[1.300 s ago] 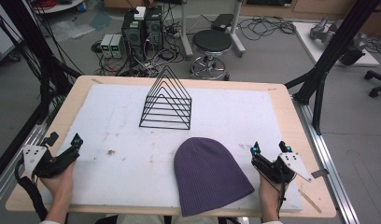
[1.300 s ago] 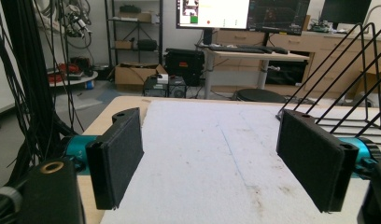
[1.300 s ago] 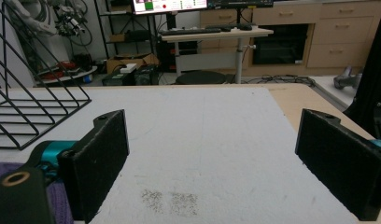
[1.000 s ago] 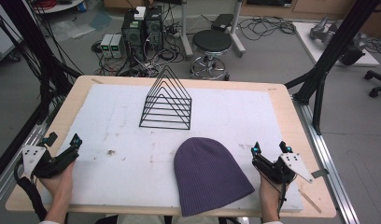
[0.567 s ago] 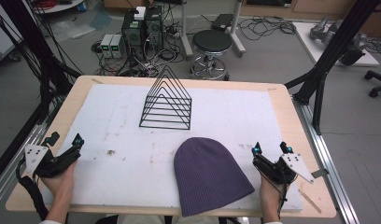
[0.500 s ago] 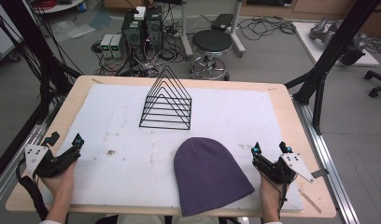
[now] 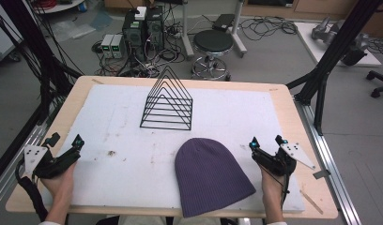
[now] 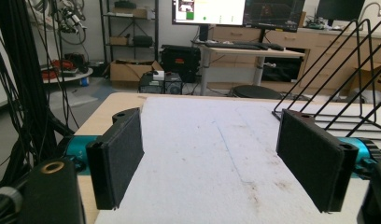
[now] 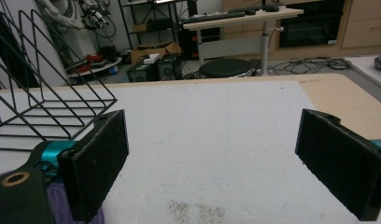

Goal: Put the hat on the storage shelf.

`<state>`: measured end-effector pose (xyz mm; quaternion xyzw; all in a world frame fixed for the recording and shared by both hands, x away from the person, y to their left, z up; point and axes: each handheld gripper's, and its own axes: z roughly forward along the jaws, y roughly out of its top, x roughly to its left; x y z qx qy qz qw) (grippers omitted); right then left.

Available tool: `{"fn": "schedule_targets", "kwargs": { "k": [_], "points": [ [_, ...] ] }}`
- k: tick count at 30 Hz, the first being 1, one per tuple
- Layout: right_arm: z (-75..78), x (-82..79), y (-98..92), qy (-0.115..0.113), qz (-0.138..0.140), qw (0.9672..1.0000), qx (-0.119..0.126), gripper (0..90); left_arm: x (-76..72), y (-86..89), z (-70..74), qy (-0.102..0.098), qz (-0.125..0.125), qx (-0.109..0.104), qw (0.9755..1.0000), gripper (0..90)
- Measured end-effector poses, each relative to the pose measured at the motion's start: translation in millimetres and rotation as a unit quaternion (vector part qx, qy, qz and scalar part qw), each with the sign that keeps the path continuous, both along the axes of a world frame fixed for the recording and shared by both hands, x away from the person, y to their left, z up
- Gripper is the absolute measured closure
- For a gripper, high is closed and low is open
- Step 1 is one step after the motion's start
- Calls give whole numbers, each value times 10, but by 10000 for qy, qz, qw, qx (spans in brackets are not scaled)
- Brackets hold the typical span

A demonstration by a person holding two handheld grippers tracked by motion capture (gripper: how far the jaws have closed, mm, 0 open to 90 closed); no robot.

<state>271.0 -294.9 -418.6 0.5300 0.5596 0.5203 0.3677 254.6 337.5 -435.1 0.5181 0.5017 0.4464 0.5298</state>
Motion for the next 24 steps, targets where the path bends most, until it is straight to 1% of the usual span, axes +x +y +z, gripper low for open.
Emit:
{"fn": "schedule_targets", "kwargs": {
  "k": [1,4,8,10,12,14,15,16,17,18,23,24],
  "points": [
    [16,10,5,-25,69,10000,-12,88,0,0,0,0,0,0,10000,230],
    [54,52,30,1,226,9997,-84,88,10,18,-7,50,-15,-39,10000,230],
    [98,134,86,43,430,9989,-204,88,-6,36,-5,34,15,-65,10000,230],
    [121,181,138,63,571,9978,-324,88,-9,42,-5,41,21,-72,10000,230],
    [143,228,201,166,721,9963,-440,89,-8,49,-7,49,46,-57,10000,230],
    [153,269,272,247,859,9948,-497,88,-6,51,-7,49,49,-19,10000,230],
    [153,269,272,247,859,9948,-497,88,-6,51,-7,49,49,-19,10000,230],
    [170,309,340,297,1010,9930,-526,89,-2,54,-6,53,42,3,10000,230],
    [182,321,370,342,1050,9924,-547,89,-1,56,-6,52,39,4,10000,230],
    [190,339,393,315,1089,9918,-590,89,-1,59,-6,51,40,-5,10000,230],
    [208,419,480,420,1248,9888,-704,89,-2,78,-7,43,49,-31,10000,230],
    [210,436,493,444,1279,9881,-734,89,-3,84,-8,39,19,-48,10000,230]
  ]
}}
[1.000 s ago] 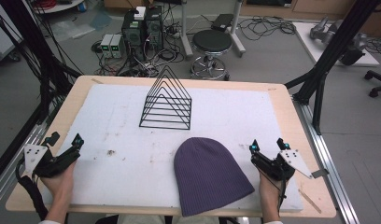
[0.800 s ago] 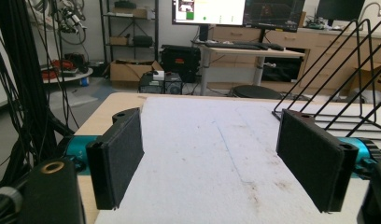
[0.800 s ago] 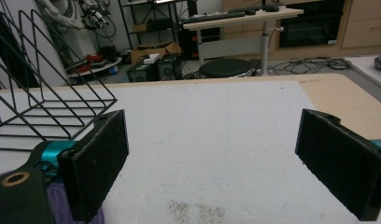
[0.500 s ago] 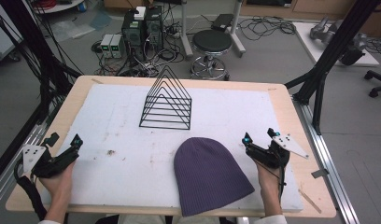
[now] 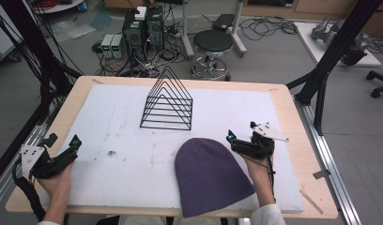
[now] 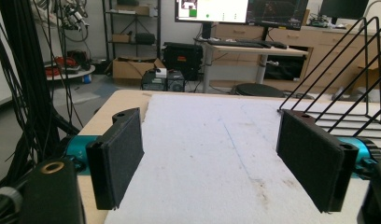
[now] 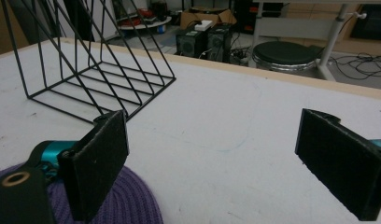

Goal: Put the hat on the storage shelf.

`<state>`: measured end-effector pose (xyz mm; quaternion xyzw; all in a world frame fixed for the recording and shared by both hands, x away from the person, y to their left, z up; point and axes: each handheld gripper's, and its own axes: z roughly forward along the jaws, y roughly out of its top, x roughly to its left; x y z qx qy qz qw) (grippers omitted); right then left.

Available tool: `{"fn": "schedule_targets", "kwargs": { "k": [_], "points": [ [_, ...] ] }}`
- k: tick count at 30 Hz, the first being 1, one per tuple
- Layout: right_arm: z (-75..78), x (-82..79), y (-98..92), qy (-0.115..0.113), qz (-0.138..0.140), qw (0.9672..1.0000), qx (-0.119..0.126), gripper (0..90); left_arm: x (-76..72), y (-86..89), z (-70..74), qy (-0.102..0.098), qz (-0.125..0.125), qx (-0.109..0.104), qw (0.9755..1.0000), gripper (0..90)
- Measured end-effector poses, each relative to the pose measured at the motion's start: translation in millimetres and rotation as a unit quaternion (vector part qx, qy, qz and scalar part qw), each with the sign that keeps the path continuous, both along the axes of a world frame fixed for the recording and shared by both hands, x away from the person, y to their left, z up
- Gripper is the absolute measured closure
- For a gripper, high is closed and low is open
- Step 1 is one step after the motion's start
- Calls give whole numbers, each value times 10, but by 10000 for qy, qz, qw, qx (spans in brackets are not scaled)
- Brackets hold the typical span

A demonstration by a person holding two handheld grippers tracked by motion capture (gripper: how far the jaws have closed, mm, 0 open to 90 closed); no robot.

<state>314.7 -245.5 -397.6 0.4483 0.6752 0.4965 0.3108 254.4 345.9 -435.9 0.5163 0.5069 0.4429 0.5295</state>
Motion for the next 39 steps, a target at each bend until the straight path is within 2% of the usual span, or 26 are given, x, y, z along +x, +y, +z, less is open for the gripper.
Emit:
{"fn": "schedule_targets", "kwargs": {
  "k": [3,9,19,20,21,28,29,30,31,32,33,34,35,39],
  "points": [
    [5,30,36,84,83,9999,-37,89,5,-1,-1,-35,-81,-39,10000,222],
    [18,129,171,259,412,9984,-270,89,23,-33,-4,-9,-171,44,9998,220],
    [12,286,369,616,835,9927,-608,89,30,-36,-4,11,-176,87,9998,220],
    [-18,312,409,736,920,9907,-681,89,29,-37,-4,13,-173,96,9998,220],
    [-18,312,409,736,920,9907,-681,89,29,-37,-4,13,-173,96,9998,220],
    [-133,385,501,1107,1223,9822,-900,89,39,-47,-8,63,-160,135,9998,221],
    [-133,385,501,1107,1223,9822,-900,89,40,-48,-8,67,-160,138,9998,221],
    [-167,406,520,1215,1295,9796,-945,89,40,-50,-7,72,-163,142,9997,221],
    [-167,406,520,1215,1295,9796,-945,89,40,-51,-8,74,-166,142,9997,221],
    [-198,421,545,1315,1365,9768,-993,89,41,-54,-8,74,-170,145,9997,221],
    [-198,421,545,1315,1365,9768,-993,89,41,-54,-8,74,-170,145,9997,221],
    [-213,428,561,1353,1412,9753,-1029,89,41,-54,-8,84,-172,150,9997,221],
    [-242,440,596,1471,1491,9717,-1089,89,41,-55,-8,86,-176,150,9997,221],
    [-292,479,654,1672,1599,9650,-1235,89,43,-48,-10,83,-174,113,9997,222]
  ]
}}
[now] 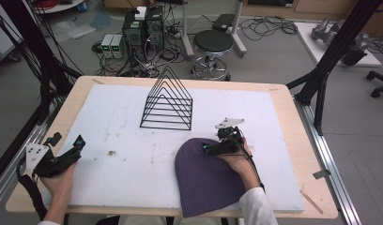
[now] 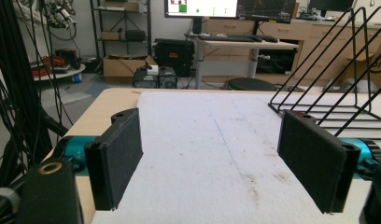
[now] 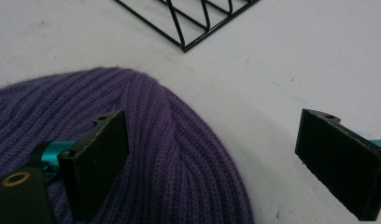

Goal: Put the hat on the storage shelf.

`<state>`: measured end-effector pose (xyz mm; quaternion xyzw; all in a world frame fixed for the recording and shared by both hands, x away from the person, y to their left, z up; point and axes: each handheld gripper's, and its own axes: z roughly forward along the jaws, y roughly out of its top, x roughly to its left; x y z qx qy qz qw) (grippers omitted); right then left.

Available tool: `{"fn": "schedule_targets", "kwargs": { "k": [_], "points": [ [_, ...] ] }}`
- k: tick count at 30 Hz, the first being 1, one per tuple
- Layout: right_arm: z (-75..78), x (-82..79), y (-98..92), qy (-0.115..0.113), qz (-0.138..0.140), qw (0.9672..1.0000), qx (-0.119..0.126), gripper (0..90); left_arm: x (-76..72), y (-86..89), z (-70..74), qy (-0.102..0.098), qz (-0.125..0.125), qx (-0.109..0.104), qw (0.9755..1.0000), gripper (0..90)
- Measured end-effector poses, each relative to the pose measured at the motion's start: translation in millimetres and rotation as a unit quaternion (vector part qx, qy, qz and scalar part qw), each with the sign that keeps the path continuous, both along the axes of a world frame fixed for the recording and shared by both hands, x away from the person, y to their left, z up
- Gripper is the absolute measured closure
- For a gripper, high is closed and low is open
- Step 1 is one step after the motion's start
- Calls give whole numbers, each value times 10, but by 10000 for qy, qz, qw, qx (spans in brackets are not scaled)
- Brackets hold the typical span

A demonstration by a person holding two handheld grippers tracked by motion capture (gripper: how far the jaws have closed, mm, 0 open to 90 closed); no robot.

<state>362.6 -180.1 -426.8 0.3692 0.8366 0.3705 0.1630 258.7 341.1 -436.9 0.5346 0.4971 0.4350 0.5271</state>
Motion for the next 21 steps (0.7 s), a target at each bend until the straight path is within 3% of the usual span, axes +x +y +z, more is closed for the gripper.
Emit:
{"fn": "schedule_targets", "kwargs": {
  "k": [8,16,17,21],
  "points": [
    [-69,42,90,283,186,9993,-185,89,0,8,-3,18,-28,-33,10000,225],
    [-89,101,113,634,166,9975,-282,93,1,2,-5,21,-37,-31,10000,227],
    [-79,119,118,761,216,9965,-285,189,1,3,-5,19,-43,-37,10000,227],
    [-93,130,123,900,281,9953,-211,202,1,7,-5,19,-46,-41,10000,227]
  ]
}}
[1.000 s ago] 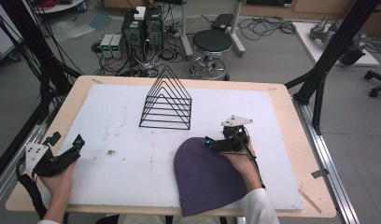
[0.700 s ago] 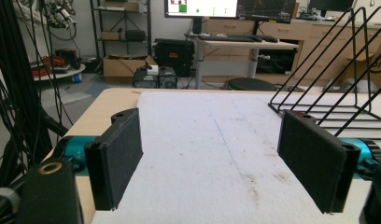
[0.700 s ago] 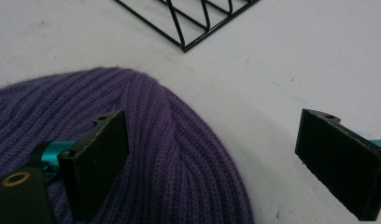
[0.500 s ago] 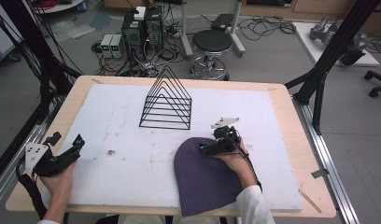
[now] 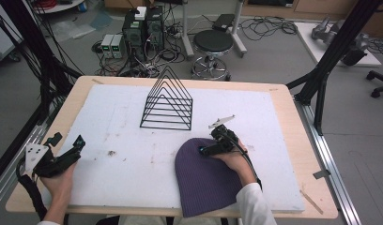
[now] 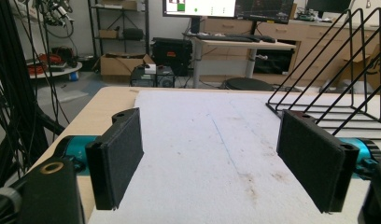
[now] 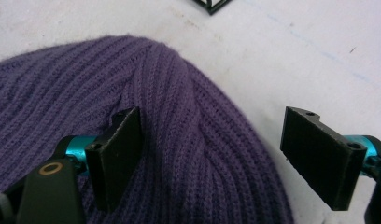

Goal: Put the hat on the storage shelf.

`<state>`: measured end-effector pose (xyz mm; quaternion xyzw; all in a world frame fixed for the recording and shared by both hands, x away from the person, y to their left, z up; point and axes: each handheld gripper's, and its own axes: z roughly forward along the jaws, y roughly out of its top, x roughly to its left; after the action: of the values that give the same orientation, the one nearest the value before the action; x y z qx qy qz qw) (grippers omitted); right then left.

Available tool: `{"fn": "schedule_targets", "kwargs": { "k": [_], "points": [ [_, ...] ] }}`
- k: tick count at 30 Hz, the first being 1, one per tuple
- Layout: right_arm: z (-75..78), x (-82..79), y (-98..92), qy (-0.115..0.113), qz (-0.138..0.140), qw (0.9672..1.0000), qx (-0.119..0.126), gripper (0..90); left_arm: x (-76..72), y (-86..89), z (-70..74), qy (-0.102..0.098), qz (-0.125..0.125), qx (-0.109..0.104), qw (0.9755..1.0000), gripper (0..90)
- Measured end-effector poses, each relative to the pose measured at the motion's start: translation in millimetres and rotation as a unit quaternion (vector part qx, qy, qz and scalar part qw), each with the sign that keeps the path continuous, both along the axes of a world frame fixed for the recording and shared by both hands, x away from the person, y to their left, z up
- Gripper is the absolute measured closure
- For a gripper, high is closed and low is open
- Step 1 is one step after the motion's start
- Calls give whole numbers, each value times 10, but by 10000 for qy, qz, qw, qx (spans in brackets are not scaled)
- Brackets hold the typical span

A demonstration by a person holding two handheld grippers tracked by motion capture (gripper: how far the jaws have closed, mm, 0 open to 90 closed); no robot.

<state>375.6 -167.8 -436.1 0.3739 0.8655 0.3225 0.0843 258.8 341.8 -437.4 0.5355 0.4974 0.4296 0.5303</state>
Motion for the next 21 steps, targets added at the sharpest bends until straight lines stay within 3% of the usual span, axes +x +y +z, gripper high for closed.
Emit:
{"fn": "schedule_targets", "kwargs": {
  "k": [4,11,12,14,15,21],
  "points": [
    [0,1,-8,36,-15,10000,21,226,1,2,-1,-2,-4,-9,10000,227],
    [22,-24,-8,99,-26,9999,10,346,1,1,0,-10,-7,-16,10000,227],
    [36,-39,1,131,-39,9999,-6,417,2,1,0,-6,-9,-18,10000,227],
    [40,-44,6,145,-38,9999,4,449,3,1,-1,-3,-5,-20,10000,227],
    [55,-66,26,223,-37,9997,10,532,4,-2,-1,-6,-15,-22,10000,227],
    [74,-74,23,581,-280,9977,229,722,7,-11,-3,7,-23,2,10000,228]
  ]
}}
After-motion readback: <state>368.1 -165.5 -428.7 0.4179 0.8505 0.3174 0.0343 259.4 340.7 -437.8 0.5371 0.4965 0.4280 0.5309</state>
